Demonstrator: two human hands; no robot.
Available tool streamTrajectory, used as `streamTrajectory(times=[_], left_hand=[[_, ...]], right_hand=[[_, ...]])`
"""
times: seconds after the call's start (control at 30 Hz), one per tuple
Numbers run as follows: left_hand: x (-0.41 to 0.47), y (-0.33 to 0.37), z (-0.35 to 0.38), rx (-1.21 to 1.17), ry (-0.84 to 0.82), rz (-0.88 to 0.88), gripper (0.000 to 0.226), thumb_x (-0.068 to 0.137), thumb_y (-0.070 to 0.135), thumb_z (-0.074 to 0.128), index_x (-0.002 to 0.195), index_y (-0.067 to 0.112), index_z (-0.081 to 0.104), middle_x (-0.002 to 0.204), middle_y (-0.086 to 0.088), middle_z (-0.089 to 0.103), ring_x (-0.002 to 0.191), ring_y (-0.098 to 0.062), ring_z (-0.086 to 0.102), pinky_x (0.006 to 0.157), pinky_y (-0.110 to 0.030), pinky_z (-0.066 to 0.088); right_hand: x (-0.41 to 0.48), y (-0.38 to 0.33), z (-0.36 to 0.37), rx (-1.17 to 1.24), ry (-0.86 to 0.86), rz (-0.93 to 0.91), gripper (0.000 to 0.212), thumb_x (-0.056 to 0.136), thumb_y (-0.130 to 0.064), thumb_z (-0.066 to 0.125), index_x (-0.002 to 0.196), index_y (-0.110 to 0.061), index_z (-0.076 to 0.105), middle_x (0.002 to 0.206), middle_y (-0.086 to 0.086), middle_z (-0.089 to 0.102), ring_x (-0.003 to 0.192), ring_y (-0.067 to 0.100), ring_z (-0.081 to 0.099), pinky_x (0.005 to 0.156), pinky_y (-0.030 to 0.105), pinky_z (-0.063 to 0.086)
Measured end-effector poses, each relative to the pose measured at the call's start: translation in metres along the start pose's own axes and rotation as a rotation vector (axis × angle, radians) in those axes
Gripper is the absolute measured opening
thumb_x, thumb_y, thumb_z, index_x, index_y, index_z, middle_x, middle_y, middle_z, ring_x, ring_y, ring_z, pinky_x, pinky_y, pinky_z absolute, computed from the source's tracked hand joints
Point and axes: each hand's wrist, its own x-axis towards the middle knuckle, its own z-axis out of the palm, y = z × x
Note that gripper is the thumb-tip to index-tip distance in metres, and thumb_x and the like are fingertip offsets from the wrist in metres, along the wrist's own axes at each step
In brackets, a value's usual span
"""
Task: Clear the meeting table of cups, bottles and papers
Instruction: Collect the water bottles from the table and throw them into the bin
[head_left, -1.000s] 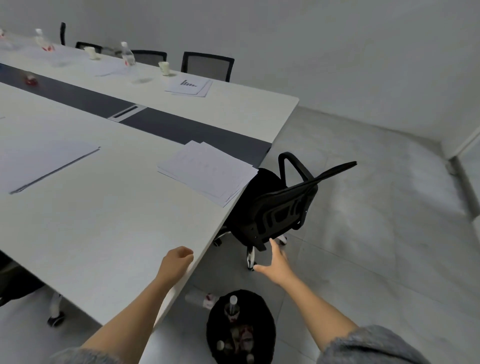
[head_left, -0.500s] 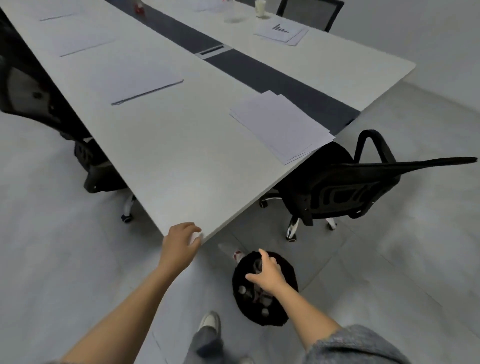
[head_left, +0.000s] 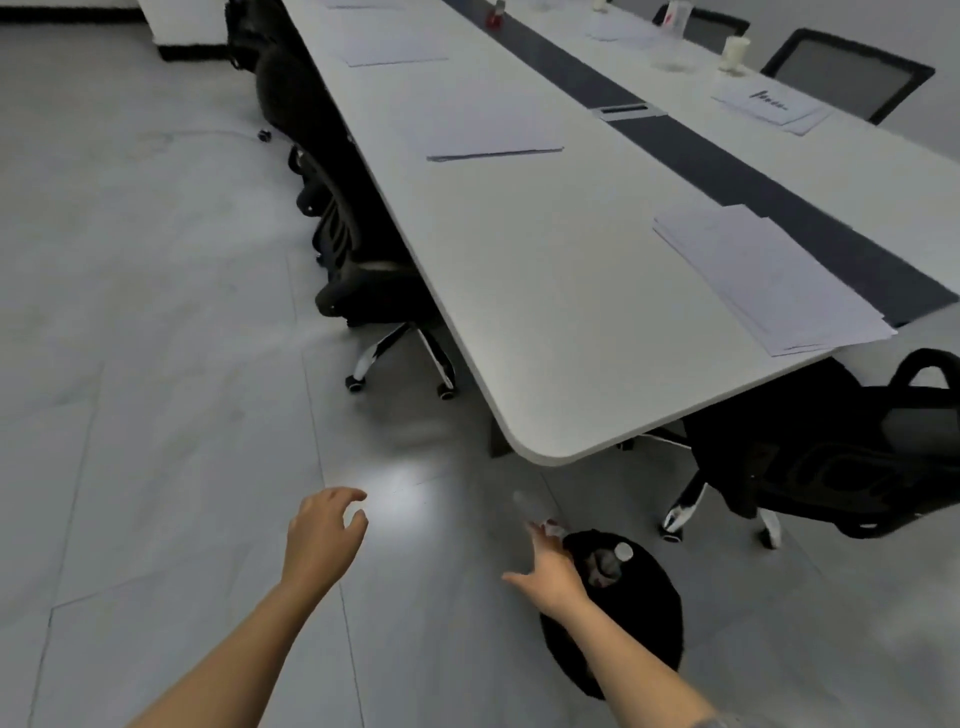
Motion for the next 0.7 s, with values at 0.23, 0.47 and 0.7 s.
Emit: streamTrajectory(times=[0.23,0.47,0.7], left_hand=[[0.082,-0.129,0.125,0.018,0.056,0.058,0.03,0.091,0.017,0.05,0.12,0.017,0.058,0.129,-0.001,0.056,0.125,-0.022,0.042,0.102,-0.036,0.031],[0.16,-0.234,0.267,0.065,0.067,0.16,0.031,0.092,0.02,0.049,0.122,0.019,0.056,0.13,0.001,0.054,0.126,-0.021,0.041,0.102,-0.035,0.032],[0.204,-0.285,0.342,0.043,0.095,0.171,0.03,0.091,0.018,0.049,0.12,0.018,0.058,0.13,0.001,0.055,0.125,-0.023,0.041,0.101,-0.037,0.032]], right_hand=[[0.168,0.031,0.106,-0.157,0.08,-0.022,0.083,0.084,-0.033,0.065,0.149,-0.018,0.016,0.152,0.01,0.026,0.139,0.028,0.029,0.112,0.038,0.03],[0.326,0.109,0.189,-0.282,0.227,0.095,0.079,0.088,-0.034,0.058,0.149,-0.014,0.011,0.147,0.019,0.028,0.133,0.036,0.033,0.11,0.039,0.031],[0.419,0.169,0.222,-0.252,0.356,0.254,0.069,0.093,-0.026,0.049,0.148,-0.012,0.01,0.149,0.021,0.021,0.137,0.037,0.025,0.111,0.042,0.025]])
